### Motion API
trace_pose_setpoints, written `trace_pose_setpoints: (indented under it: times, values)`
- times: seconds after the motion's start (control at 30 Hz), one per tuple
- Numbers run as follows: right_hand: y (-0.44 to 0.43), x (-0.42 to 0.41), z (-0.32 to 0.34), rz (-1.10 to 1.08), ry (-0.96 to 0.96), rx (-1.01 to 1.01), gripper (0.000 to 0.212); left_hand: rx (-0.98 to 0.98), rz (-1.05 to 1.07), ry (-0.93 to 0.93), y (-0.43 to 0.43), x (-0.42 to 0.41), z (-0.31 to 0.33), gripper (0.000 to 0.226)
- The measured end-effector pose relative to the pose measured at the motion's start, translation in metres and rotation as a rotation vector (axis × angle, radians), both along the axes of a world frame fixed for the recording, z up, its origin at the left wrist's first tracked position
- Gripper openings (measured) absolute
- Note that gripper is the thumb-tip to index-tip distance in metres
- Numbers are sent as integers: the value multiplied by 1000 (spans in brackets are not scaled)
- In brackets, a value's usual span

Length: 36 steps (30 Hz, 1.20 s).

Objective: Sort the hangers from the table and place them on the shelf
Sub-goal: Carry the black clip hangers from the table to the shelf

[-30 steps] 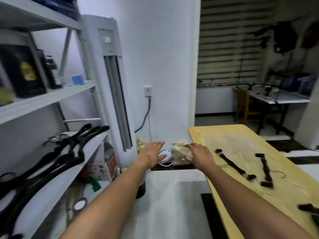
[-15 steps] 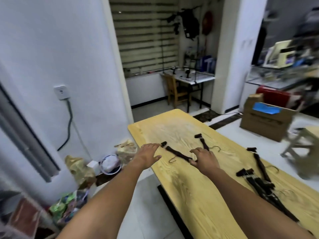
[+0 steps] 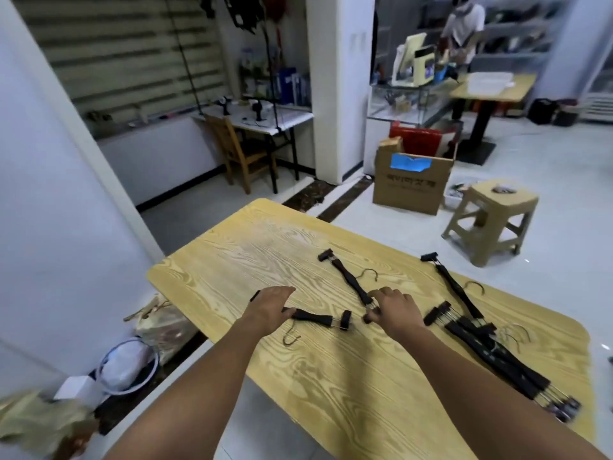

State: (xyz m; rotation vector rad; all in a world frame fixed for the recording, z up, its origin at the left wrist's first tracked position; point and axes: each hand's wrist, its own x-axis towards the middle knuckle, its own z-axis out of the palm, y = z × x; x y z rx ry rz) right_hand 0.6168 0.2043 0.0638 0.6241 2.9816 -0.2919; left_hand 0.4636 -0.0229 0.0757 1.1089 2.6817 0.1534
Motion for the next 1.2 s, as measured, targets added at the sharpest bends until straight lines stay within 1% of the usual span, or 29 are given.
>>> trace_pose_setpoints:
  times: [0.13,0.27,0.47,0.63,0.8,0.97,1.1,1.2]
  values:
    - [14,-3,-20,-121,-43,-1,41,-31,-62,-63,19,-21,-32,52]
    - [28,-17,-33,-164,-71,11,42,-51,-99,-83,26,-39,-60,49]
    - [42,-61,-56,-160,-103,15,42,-94,-125,-153,22,-68,-96,52]
    - [48,-107,-81,-152,-159,-4,42,-98,-123,-190,19,-93,-121,49]
    - [51,-141,-108,-169,-204,-12,42,-122,-204,-172,17,-115,-139,52]
    - [52,-165,-130,-209,-214,-7,49,-141,-290,-133,24,-127,-157,53]
    - [54,-176,-140,-278,-183,-19,51,-130,-324,-96,33,-133,-168,47]
    - [56,-178,-146,-319,-203,-30,53,-120,-299,-68,39,-136,-172,37]
